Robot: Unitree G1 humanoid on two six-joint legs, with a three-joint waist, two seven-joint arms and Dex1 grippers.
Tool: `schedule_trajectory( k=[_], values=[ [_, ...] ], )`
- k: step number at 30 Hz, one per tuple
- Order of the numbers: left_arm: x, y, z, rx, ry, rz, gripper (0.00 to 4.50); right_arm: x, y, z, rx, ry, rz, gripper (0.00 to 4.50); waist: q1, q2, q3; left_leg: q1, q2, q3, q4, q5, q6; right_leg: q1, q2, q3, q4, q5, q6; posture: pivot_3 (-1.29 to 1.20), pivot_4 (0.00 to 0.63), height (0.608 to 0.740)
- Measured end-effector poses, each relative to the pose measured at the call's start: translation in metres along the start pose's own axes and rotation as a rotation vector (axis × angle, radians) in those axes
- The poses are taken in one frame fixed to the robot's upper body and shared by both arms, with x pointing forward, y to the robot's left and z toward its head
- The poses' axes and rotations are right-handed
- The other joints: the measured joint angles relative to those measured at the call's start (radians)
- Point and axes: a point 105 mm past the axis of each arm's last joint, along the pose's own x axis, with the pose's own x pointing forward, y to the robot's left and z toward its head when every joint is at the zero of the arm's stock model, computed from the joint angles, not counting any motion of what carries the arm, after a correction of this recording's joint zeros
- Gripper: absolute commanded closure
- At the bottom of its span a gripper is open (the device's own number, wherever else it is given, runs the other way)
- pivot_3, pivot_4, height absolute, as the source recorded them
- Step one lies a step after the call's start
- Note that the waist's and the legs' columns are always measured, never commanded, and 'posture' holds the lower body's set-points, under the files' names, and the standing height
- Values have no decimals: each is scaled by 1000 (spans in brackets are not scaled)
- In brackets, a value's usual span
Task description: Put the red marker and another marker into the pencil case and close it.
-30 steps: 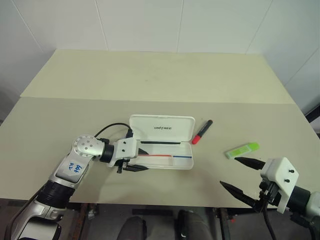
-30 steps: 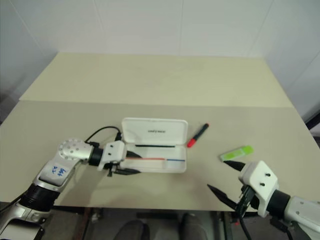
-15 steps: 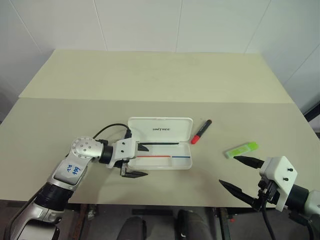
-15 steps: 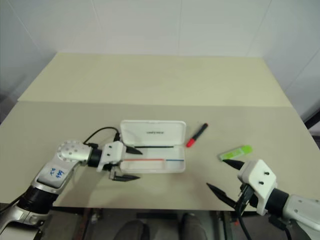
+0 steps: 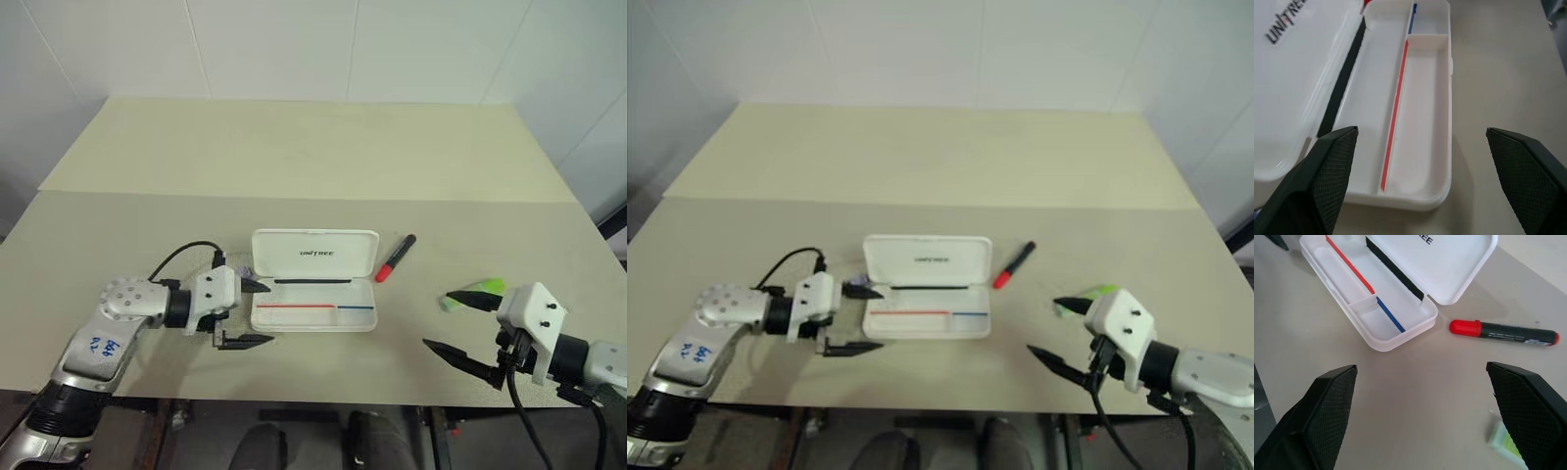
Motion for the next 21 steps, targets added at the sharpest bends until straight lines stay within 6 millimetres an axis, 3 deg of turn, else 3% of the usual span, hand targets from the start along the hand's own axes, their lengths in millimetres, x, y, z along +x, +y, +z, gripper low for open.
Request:
schedule_trajectory(
  k=[10,21],
  values=[
    [-23,15,19,17,-76,104,27,12,-12,2,-15,-10,58,0,1,-1,1,0,0,0,0,0,0,0,0,-1,-1,0,0,0,150,740],
    [-21,35,78,112,-371,106,27,17,-27,8,-53,-20,9,0,2,-1,1,-1,-1,0,-1,0,-1,0,0,-1,-2,1,1,0,150,740]
  ],
)
